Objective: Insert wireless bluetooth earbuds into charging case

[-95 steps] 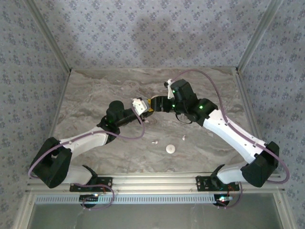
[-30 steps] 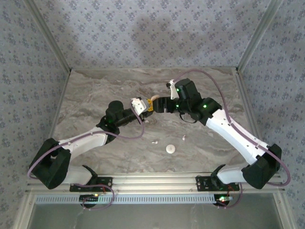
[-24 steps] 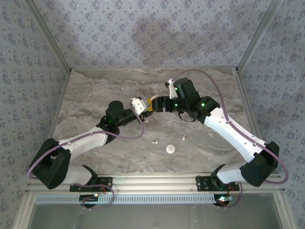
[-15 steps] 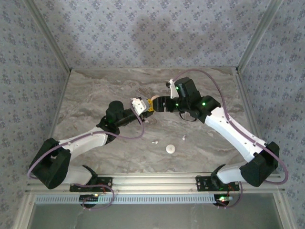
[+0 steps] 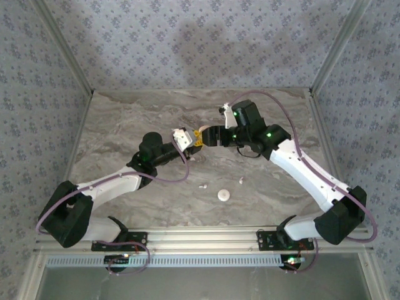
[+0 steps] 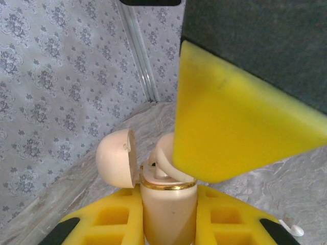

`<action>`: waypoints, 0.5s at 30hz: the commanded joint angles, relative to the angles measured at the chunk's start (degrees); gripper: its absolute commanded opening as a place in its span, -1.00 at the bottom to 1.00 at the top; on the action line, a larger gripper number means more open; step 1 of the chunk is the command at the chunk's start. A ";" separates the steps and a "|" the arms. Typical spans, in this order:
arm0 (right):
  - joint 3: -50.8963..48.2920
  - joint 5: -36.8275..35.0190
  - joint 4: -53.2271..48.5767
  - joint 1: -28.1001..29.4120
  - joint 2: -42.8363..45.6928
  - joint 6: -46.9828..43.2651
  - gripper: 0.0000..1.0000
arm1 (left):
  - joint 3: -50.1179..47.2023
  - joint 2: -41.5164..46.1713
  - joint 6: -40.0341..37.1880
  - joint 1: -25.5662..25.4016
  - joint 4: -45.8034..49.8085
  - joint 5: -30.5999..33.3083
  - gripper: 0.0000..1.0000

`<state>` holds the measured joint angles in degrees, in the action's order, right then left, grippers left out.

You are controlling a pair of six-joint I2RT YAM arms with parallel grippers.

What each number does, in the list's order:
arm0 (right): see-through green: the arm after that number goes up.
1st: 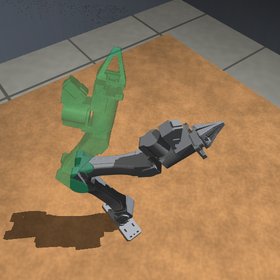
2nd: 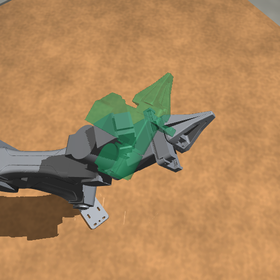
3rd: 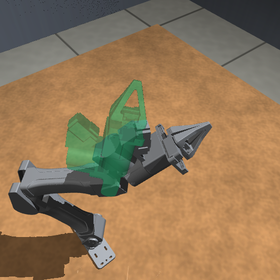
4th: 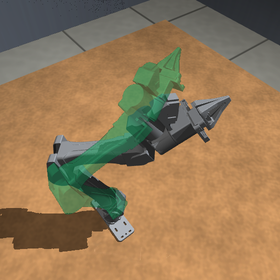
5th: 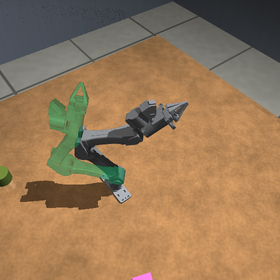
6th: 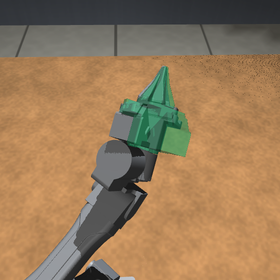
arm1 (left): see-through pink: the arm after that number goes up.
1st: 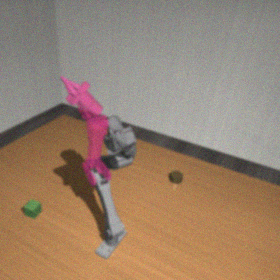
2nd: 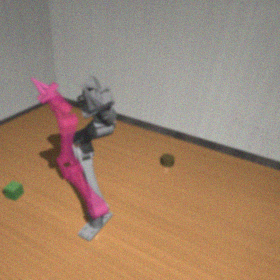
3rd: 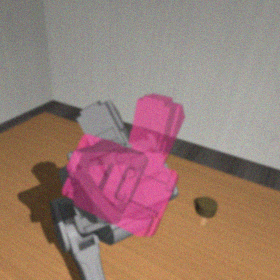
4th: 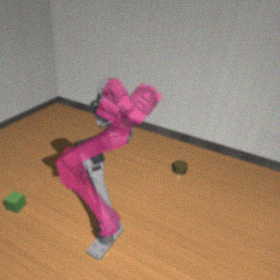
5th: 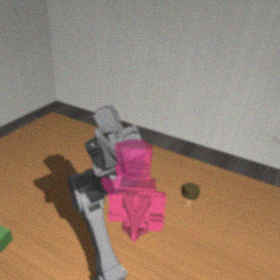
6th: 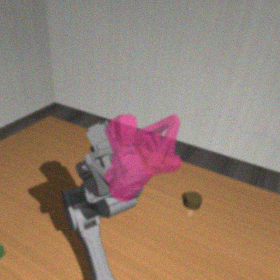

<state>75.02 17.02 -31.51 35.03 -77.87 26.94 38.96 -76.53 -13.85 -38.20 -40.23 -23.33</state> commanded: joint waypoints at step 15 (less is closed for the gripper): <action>-2.37 -1.70 -0.76 -3.20 3.35 -0.60 0.46 | 1.91 1.91 0.96 0.03 -2.22 -1.10 -0.79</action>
<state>73.38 16.95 -31.51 32.64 -75.61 26.96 38.96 -76.42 -13.45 -38.26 -40.16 -23.53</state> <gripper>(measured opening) 0.729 0.212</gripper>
